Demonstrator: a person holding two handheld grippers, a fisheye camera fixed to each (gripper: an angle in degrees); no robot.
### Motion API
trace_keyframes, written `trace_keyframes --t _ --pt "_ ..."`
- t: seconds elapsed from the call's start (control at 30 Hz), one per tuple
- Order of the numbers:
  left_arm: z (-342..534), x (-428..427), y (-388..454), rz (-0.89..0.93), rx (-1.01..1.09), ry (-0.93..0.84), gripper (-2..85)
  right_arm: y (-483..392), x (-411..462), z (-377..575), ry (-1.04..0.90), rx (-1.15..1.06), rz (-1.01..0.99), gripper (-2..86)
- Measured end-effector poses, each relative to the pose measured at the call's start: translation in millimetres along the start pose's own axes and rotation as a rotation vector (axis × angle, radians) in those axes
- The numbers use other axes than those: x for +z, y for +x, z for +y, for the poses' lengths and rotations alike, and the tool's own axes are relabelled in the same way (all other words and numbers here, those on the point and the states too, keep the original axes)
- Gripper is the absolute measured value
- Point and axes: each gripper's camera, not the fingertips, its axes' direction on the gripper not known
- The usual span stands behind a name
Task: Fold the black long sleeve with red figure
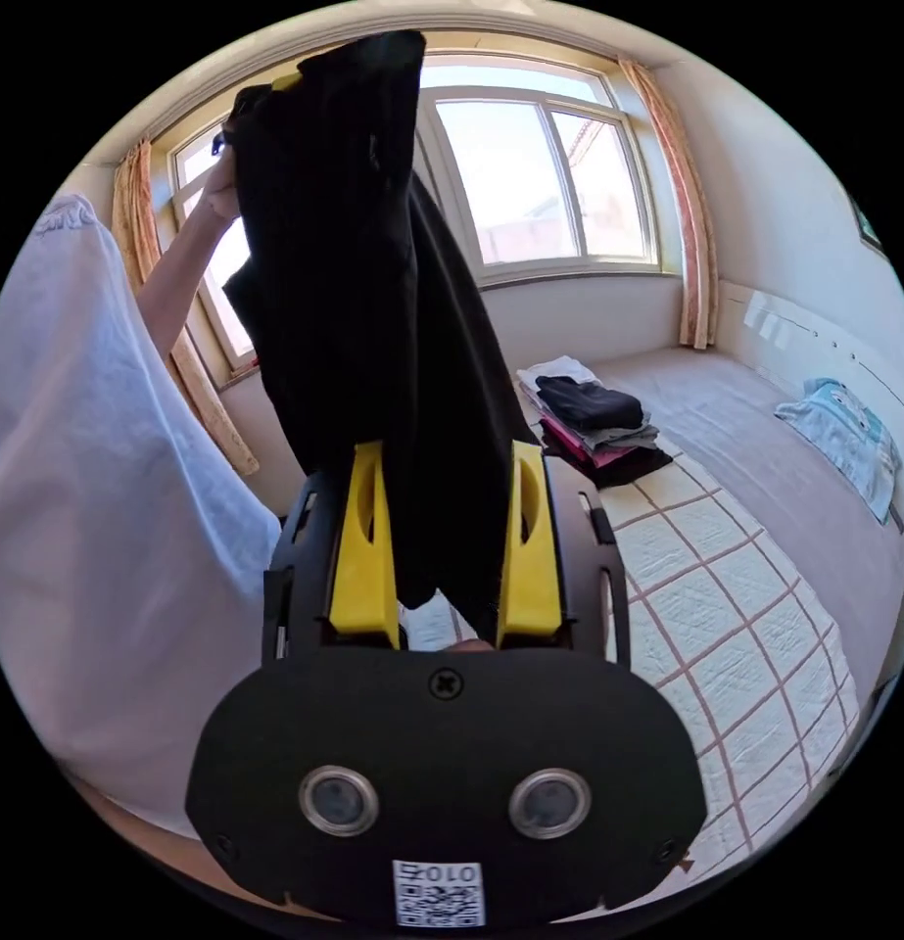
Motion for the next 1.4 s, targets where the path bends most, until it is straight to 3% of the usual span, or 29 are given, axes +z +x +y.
trace_keyframes --t 0.1,0.23,0.4,0.5,0.7,0.93,1.07,1.13,1.2,1.3,1.4 --pt "3 -3 9 -0.007 0.007 0.003 1.2 -19 13 -5 -0.001 0.044 0.118 5.4" --pt "20 -2 0 -0.064 -0.099 -0.019 1.1 -17 -5 -25 -0.016 0.16 0.213 4.3" --pt "72 -14 -43 0.007 -0.352 0.109 0.9 -4 -70 -75 0.047 0.238 0.338 3.4" --pt "86 -20 -55 0.054 -0.394 0.218 0.7 -17 -100 -128 0.047 0.194 0.447 3.4" --pt "81 -38 -57 0.026 -0.344 0.337 0.3 -83 -120 -211 0.141 0.097 0.69 3.8" --pt "73 -61 -59 0.027 -0.282 0.452 0.1 -136 -116 -240 0.246 0.111 0.788 3.9" --pt "64 -43 -50 0.06 -0.192 0.337 0.0 -165 -109 -232 0.367 0.083 0.74 4.0" --pt "56 -24 -37 0.144 -0.021 0.211 0.0 -174 -105 -234 0.401 0.092 0.754 4.0" --pt "48 12 -1 0.332 0.294 -0.021 0.1 -172 -102 -235 0.408 0.104 0.71 4.0" --pt "53 20 25 0.271 0.448 0.061 0.4 -173 -87 -230 0.437 0.051 0.551 4.1" --pt "51 14 12 0.142 0.335 0.174 2.1 -183 -57 -229 0.395 -0.058 0.417 4.0"
